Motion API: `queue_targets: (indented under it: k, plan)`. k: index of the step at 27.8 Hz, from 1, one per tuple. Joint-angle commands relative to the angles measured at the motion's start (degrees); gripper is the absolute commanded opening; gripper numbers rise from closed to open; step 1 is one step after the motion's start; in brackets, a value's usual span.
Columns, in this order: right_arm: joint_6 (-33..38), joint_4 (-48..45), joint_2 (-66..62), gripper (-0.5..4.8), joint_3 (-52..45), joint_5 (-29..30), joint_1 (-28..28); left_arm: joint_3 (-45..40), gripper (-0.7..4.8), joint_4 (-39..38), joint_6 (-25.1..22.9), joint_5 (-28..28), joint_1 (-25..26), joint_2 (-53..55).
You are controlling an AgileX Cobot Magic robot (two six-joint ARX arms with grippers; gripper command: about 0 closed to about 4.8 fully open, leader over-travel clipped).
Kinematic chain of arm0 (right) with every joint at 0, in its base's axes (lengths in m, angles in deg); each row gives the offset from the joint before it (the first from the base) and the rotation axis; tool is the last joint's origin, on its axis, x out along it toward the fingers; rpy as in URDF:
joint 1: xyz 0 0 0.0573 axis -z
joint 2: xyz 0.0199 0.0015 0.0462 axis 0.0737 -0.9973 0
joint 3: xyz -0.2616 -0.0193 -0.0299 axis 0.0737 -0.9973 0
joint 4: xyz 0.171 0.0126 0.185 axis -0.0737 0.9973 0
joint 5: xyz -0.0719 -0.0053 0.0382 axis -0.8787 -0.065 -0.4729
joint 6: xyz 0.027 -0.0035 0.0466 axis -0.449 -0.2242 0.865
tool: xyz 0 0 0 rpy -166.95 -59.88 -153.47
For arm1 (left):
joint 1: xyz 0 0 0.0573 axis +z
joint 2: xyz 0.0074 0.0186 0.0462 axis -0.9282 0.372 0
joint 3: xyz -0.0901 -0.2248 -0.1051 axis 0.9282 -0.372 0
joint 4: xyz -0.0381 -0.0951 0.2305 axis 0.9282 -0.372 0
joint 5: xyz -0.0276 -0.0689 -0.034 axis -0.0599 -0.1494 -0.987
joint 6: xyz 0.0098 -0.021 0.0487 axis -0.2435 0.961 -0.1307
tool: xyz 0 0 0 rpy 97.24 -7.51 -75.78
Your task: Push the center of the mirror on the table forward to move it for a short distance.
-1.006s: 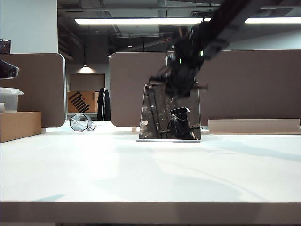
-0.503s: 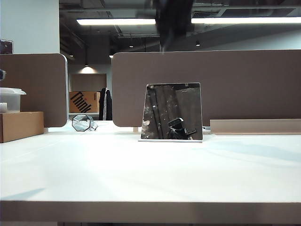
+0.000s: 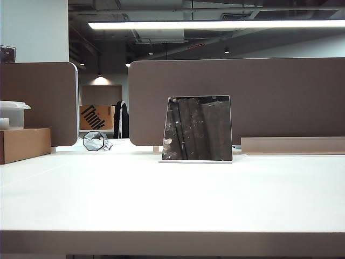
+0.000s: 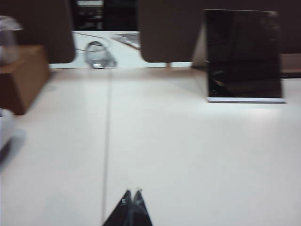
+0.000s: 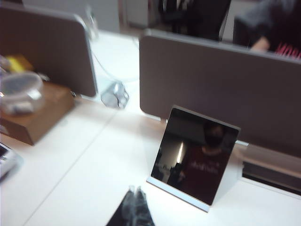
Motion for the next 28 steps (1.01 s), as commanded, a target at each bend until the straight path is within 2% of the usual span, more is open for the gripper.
queue_targets:
  k: [1,3,7,11,13,16,20,28]
  plan:
    - [0.31,5.90,5.27,-0.09,0.00,-11.39,-9.99,-0.02,-0.05,0.33,-0.15,0.00,3.32,0.04]
    - [1.60,8.81,7.96,-0.09,-0.02,-16.72,-16.72,-0.02,-0.05,0.33,-0.15,0.02,5.01,0.04]
    - [9.90,17.22,12.66,-0.09,-1.31,-32.04,-35.28,-0.02,-0.05,0.37,-0.15,0.04,7.56,0.04]
    - [26.49,30.29,16.31,-0.09,-5.53,-47.98,-56.00,-0.02,-0.05,0.33,-0.15,0.00,8.50,0.04]
    - [27.63,29.62,18.62,-0.09,-10.27,-53.18,-65.48,-0.02,-0.05,0.33,-0.15,0.02,8.50,0.04]
    - [30.36,29.83,20.52,-0.10,-15.93,-58.90,-75.84,-0.02,-0.05,0.33,-0.15,0.00,8.50,0.04]
    - [34.03,29.42,22.05,-0.09,-18.67,-58.31,-78.01,-0.02,-0.05,0.28,-0.15,0.00,8.48,0.04]
    - [33.79,29.88,19.98,-0.09,-18.82,-57.90,-78.01,-0.02,-0.05,0.33,-0.15,0.00,8.48,0.04]
